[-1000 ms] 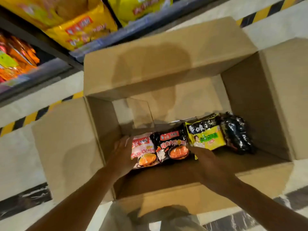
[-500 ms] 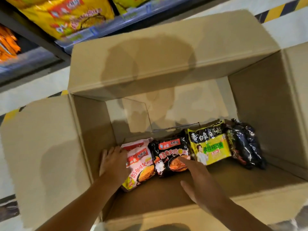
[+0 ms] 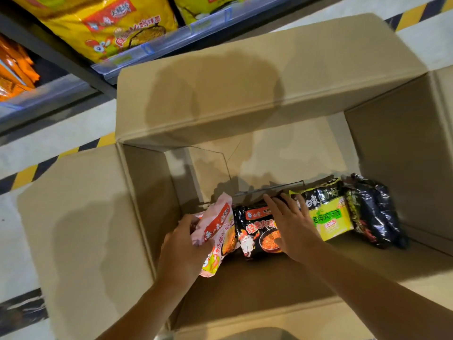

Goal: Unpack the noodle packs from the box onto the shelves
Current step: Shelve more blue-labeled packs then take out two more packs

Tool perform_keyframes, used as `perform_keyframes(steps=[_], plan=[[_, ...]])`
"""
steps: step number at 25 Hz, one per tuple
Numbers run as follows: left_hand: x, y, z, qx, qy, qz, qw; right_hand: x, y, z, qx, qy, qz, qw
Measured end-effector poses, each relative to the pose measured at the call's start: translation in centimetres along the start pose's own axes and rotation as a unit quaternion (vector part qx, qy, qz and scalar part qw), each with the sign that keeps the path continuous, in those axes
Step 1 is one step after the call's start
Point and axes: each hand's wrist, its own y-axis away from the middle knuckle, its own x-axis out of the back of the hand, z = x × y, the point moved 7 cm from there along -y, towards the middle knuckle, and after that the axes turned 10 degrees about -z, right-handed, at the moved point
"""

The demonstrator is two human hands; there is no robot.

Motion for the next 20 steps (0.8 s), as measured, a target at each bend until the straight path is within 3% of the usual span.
perform_keyframes(steps=[5, 9, 11, 15, 20], plan=[[-0.1, 1.1, -1.3, -0.002, 0.053, -0.019, 0.998, 0.5, 0.8, -0.7, -0.077, 0.048, 0.001, 0.996], [0.4, 2.3, -0.8, -0.017, 0.069, -0.041, 0.997, 0.6, 3.7, -1.1, 0.003, -0.105, -0.02, 0.994], [1.1, 3.0, -0.1, -0.028, 0.08, -0.037, 0.996, 1.1, 5.9, -0.9, -0.004, -0.248, -0.029, 0.968], [4.5, 6.1, 3.1, -0.049, 0.09, -0.005, 0.995, 5.4, 10.3, 0.4, -0.066, -0.395, 0.033, 0.916], [12.0, 13.1, 8.4, -0.058, 0.218, 0.021, 0.974, 15.7, 18.7, 0.1, -0.025, -0.581, 0.095, 0.808]])
